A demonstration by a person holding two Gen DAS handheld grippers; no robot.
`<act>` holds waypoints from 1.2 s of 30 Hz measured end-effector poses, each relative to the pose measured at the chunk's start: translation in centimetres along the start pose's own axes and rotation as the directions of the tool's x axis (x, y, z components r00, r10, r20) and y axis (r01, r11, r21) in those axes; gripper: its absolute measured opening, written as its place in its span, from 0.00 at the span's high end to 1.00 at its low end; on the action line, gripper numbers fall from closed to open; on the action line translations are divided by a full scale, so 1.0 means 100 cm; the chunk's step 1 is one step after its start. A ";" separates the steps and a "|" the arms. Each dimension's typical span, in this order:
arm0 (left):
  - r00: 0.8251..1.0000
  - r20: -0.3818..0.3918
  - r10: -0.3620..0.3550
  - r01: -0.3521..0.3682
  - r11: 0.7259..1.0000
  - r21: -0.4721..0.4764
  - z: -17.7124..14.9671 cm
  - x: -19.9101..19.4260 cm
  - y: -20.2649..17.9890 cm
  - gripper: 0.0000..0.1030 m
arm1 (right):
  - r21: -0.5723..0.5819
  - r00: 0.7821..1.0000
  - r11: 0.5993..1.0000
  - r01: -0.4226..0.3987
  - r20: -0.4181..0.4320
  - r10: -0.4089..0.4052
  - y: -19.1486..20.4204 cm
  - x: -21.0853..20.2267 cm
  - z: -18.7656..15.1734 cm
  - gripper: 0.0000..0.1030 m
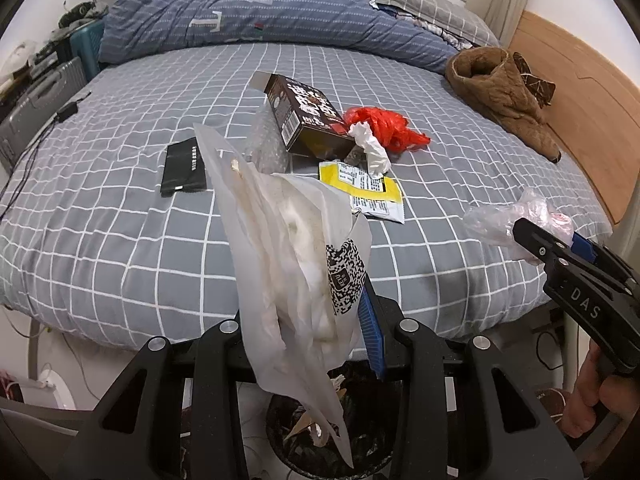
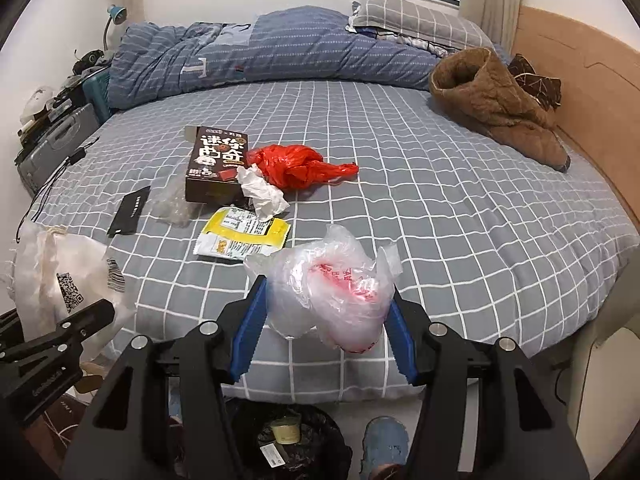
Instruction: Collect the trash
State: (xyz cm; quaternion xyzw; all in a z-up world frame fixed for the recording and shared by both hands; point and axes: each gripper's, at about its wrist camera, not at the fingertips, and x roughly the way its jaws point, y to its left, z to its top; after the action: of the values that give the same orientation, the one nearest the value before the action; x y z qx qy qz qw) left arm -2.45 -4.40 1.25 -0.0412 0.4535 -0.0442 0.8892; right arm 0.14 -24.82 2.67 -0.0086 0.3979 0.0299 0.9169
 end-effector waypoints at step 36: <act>1.000 -0.011 -0.006 0.006 1.000 0.000 -0.081 -0.031 -0.005 0.65 | -0.010 0.999 1.000 -0.020 -0.031 0.019 0.011 -0.055 -0.084 0.48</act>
State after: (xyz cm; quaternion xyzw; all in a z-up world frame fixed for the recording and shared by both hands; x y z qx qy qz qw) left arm -10.87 -4.83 -0.98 -0.0424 0.4581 -0.0474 0.8866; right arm -9.82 -24.35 0.96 -0.0100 0.4118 0.0409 0.9103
